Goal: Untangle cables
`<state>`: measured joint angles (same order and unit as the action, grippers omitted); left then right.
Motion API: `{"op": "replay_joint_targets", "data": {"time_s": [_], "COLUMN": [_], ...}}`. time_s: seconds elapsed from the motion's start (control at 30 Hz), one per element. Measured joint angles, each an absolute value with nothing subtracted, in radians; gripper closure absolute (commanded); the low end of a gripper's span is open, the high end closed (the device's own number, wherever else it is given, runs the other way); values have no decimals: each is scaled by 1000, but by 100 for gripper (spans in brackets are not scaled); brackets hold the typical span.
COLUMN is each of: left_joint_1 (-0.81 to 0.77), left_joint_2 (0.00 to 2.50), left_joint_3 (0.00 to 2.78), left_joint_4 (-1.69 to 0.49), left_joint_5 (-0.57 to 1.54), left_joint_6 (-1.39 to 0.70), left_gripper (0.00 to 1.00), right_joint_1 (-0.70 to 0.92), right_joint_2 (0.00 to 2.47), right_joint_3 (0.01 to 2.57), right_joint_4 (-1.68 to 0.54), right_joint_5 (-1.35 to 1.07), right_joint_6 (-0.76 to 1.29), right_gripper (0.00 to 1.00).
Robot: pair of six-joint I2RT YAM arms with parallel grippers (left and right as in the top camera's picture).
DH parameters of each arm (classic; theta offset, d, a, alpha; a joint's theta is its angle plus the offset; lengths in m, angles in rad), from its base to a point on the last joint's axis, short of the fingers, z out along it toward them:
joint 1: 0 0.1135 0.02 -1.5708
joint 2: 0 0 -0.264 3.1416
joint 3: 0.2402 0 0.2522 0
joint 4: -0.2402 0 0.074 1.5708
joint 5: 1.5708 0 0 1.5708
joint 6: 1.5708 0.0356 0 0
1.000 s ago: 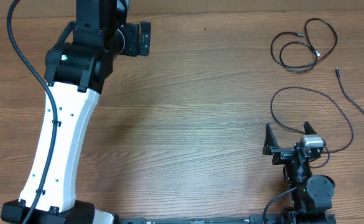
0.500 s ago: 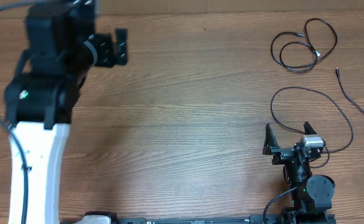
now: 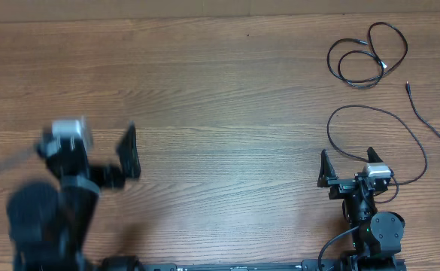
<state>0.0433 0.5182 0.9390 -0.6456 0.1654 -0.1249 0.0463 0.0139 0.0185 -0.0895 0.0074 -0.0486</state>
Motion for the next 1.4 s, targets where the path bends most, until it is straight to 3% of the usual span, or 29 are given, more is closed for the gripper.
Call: {"op": "replay_joint_targets", "data": {"time_s": [0.2, 0.37, 0.73, 0.93, 1.4], "left_joint_1": [54, 50, -1, -1, -1], "left_joint_2": [200, 92, 22, 17, 16], "left_joint_3": [657, 458, 133, 64, 12], "left_joint_4": [-582, -426, -99, -72, -81], "left_joint_5": [156, 138, 49, -5, -12], "left_joint_6": [-197, -249, -308, -294, -37], "left_gripper": [0, 1, 1, 0, 1], "right_joint_1": [46, 46, 46, 46, 46], "right_joint_2": [13, 13, 13, 13, 13], "right_joint_3": [19, 19, 19, 19, 19], "right_joint_4": [-89, -89, -89, -89, -89], "right_joint_5": [8, 7, 7, 7, 7], "right_joint_6": [-49, -49, -49, -49, -49], "right_gripper": [0, 0, 0, 0, 0]}}
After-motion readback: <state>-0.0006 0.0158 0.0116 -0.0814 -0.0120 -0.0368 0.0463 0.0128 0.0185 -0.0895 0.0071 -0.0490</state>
